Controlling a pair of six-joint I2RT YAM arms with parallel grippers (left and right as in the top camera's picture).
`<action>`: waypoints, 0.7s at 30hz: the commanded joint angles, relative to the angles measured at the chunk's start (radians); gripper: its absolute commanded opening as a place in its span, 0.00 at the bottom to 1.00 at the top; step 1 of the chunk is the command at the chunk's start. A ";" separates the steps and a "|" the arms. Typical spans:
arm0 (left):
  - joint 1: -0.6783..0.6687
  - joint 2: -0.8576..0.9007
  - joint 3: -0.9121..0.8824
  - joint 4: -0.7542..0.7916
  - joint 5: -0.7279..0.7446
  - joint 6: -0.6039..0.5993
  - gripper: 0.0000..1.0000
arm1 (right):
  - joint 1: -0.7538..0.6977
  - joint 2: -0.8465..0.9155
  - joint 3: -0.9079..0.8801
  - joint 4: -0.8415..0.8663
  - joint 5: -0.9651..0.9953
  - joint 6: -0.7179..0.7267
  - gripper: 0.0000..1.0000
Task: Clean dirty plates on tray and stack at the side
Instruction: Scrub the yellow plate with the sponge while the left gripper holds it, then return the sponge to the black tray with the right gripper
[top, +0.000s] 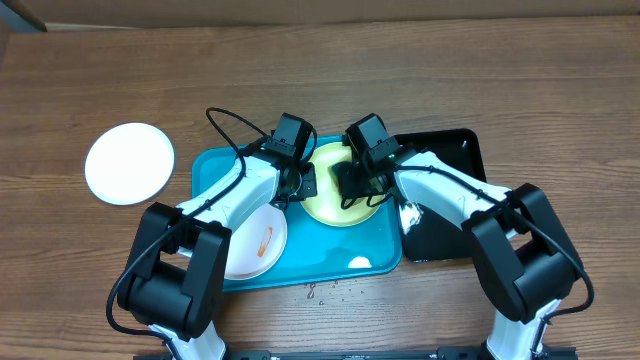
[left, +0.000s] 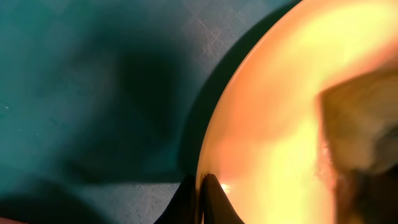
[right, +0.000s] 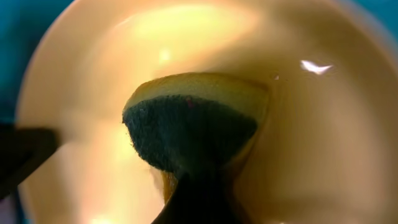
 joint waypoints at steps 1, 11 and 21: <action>-0.011 0.034 -0.031 -0.010 0.016 0.027 0.04 | -0.009 0.037 0.025 -0.043 -0.236 -0.009 0.04; -0.011 0.034 -0.031 -0.010 0.015 0.027 0.04 | -0.133 -0.130 0.204 -0.163 -0.243 -0.077 0.04; -0.011 0.034 -0.031 -0.010 0.015 0.027 0.04 | -0.154 -0.133 0.200 -0.283 -0.023 -0.111 0.04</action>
